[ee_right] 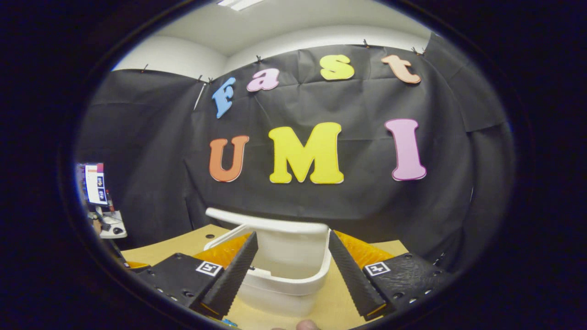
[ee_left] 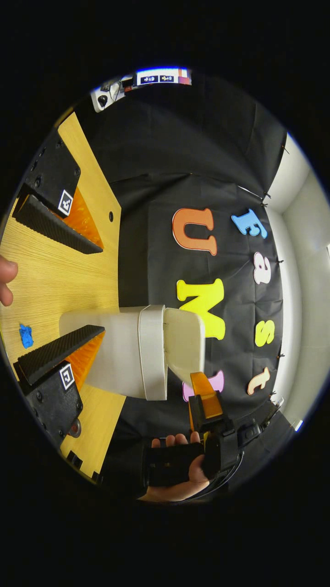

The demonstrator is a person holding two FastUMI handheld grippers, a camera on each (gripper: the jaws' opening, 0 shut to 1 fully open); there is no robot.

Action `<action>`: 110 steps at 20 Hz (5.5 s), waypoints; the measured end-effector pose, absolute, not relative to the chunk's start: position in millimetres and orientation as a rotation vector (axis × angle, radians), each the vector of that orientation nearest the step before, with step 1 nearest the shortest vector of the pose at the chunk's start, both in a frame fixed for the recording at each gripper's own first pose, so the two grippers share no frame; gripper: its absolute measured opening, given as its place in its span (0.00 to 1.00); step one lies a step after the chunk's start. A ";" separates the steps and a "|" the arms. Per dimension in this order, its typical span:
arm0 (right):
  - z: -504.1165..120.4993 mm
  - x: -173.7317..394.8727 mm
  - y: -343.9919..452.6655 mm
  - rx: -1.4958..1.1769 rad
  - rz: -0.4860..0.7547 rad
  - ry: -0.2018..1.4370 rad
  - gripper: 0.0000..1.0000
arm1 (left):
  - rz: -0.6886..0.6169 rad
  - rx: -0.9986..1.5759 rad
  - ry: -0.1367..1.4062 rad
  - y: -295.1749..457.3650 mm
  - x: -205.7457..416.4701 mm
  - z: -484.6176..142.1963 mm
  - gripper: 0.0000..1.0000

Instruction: Press the lid of the desktop garbage bin to open it, pick up the crumpled paper on the desktop and throw it into the bin, then pick up the pop can on the desktop and drop it into the bin, and finally close the garbage bin lid.

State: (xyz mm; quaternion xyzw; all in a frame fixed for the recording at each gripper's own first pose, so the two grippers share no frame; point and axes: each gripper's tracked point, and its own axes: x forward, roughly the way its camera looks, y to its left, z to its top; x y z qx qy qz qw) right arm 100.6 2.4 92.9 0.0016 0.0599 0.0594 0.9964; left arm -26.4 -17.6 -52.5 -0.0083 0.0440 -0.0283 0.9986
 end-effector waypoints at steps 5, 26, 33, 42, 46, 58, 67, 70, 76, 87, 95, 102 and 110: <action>90.0 79.3 -4.6 -0.007 0.096 0.086 0.97 | -0.075 -0.011 0.088 -31.8 -27.1 -52.7 1.00; -31.4 -73.2 -71.7 -0.030 -0.070 0.040 0.97 | -0.143 -0.092 0.342 -93.0 -76.9 -169.6 1.00; -57.5 -78.2 -81.1 -0.011 -0.073 0.061 0.98 | -0.138 -0.084 0.385 -96.3 -86.7 -197.5 1.00; -93.2 -82.0 -72.7 0.024 -0.055 0.127 0.98 | -0.113 -0.076 0.444 -95.1 -81.5 -225.9 1.00; -100.3 -84.5 -66.9 0.018 -0.038 0.145 0.98 | -0.092 -0.091 0.472 -97.0 -78.0 -236.0 0.99; -108.9 -102.4 -62.1 -0.001 -0.030 0.160 0.98 | -0.059 -0.052 0.489 -98.2 -75.7 -244.2 0.82; -125.1 -112.8 -61.9 -0.028 -0.042 0.196 0.98 | -0.030 -0.065 0.482 -84.6 -67.8 -246.2 0.40; -126.9 -113.2 -61.2 -0.018 -0.044 0.207 0.97 | -0.040 -0.068 0.470 -83.4 -65.0 -239.2 0.35; -137.4 -115.9 -51.4 0.002 -0.051 0.228 0.97 | -0.028 -0.038 0.349 -73.7 -55.0 -196.5 0.34; -183.7 -110.6 -22.0 -0.060 -0.040 0.314 0.98 | -0.051 -0.049 0.265 -65.6 -55.0 -161.9 0.34; -217.0 -94.1 -17.7 -0.049 -0.046 0.411 0.97 | -0.019 -0.036 0.163 -46.5 -53.1 -126.2 0.34; -230.2 -76.9 -19.2 -0.038 -0.066 0.451 0.97 | -0.029 -0.049 0.107 -45.6 -50.3 -104.3 0.34; -244.0 -61.4 -17.3 -0.030 -0.069 0.509 0.97 | 0.003 -0.046 0.087 -30.7 -41.1 -97.0 0.34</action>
